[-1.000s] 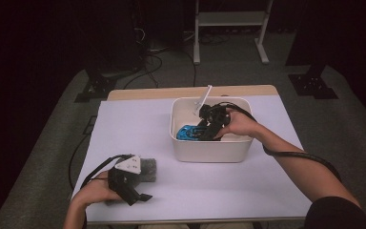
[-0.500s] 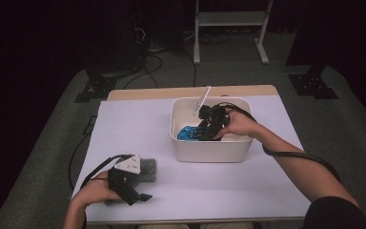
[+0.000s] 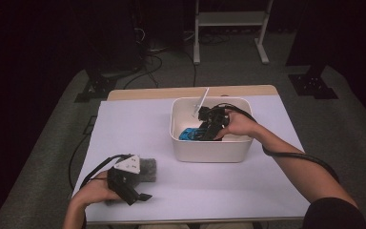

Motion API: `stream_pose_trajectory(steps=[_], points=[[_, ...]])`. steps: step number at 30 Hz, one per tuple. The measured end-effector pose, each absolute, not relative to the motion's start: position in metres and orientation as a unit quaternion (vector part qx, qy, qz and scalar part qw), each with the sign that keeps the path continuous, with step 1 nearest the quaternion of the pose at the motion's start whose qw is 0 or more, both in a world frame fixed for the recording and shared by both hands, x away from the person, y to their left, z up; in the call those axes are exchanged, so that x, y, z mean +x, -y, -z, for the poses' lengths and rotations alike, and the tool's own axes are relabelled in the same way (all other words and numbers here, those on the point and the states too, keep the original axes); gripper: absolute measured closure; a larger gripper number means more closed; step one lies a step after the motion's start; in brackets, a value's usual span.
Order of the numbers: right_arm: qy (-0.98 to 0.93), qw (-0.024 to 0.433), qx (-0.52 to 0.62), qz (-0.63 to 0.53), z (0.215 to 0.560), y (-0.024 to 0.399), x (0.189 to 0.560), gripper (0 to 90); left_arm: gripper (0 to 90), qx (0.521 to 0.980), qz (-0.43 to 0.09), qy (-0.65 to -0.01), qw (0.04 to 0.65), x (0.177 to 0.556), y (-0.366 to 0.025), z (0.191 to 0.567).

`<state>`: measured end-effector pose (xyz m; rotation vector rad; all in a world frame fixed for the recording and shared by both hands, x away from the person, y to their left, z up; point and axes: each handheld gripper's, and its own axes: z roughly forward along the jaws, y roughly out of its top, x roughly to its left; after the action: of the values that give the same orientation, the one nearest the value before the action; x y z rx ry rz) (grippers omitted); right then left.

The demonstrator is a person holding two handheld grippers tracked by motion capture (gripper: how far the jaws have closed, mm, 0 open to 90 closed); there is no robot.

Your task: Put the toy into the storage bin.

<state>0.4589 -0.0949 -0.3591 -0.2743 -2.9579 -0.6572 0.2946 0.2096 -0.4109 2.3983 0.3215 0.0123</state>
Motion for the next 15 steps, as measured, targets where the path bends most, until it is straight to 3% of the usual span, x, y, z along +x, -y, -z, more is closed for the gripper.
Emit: stream_pose_trajectory(steps=[15], points=[[0.98, 0.042, -0.092, 0.17, 0.371, 0.09, 0.458, 27.4, 8.3, 0.929, -0.002, -0.123, 0.349, 0.293, -0.211, 0.411]])
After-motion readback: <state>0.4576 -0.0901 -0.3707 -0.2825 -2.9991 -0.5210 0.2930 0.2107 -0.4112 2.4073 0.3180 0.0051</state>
